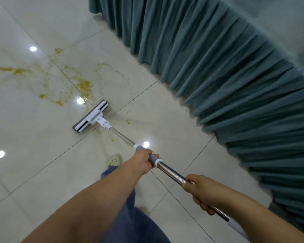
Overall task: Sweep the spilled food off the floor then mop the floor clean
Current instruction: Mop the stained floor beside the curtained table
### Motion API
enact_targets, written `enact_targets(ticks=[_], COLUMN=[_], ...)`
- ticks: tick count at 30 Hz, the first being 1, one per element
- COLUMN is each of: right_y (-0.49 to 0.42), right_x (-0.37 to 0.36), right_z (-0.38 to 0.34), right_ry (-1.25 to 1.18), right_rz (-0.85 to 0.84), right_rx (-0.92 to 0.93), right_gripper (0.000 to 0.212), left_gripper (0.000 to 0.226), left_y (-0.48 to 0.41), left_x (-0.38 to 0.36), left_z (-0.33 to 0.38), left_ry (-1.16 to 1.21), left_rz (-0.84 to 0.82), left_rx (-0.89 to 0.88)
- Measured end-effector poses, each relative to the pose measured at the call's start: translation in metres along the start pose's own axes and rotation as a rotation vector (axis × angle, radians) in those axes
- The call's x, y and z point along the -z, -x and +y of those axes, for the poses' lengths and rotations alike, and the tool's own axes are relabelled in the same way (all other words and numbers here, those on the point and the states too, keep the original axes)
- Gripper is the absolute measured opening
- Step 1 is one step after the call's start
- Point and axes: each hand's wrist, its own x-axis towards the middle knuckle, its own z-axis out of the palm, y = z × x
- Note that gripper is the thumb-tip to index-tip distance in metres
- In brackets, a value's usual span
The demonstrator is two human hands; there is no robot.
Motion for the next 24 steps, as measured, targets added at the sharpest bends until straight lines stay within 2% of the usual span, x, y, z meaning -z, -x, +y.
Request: enact_targets(ticks=[3, 11, 15, 18, 21, 24], right_y=[-0.019, -0.074, -0.104, -0.121, -0.13, -0.133], right_x=[0.02, 0.05, 0.06, 0.068, 0.073, 0.076], right_z=[-0.058, -0.191, -0.242, -0.261, -0.252, -0.225], right_ry=[0.037, 0.074, 0.104, 0.127, 0.204, 0.331], right_rz=[-0.02, -0.062, -0.066, -0.033, 0.039, 0.096], right_rx=[-0.003, -0.004, 0.021, 0.035, 0.039, 0.138], right_gripper=[0.021, 0.025, 0.023, 0.018, 0.021, 0.024], left_gripper=[0.034, 0.012, 0.024, 0.043, 0.042, 0.04], left_y=[-0.009, -0.033, -0.048, -0.06, -0.066, -0.071], left_x=[-0.003, 0.0, 0.003, -0.001, -0.012, -0.021], left_z=[0.061, 0.2, 0.255, 0.276, 0.272, 0.254], left_ry=[0.035, 0.055, 0.063, 0.026, -0.02, -0.045], left_rz=[0.019, 0.077, 0.116, 0.164, 0.188, 0.192], left_rx=[-0.017, 0.012, -0.038, -0.078, -0.081, -0.09])
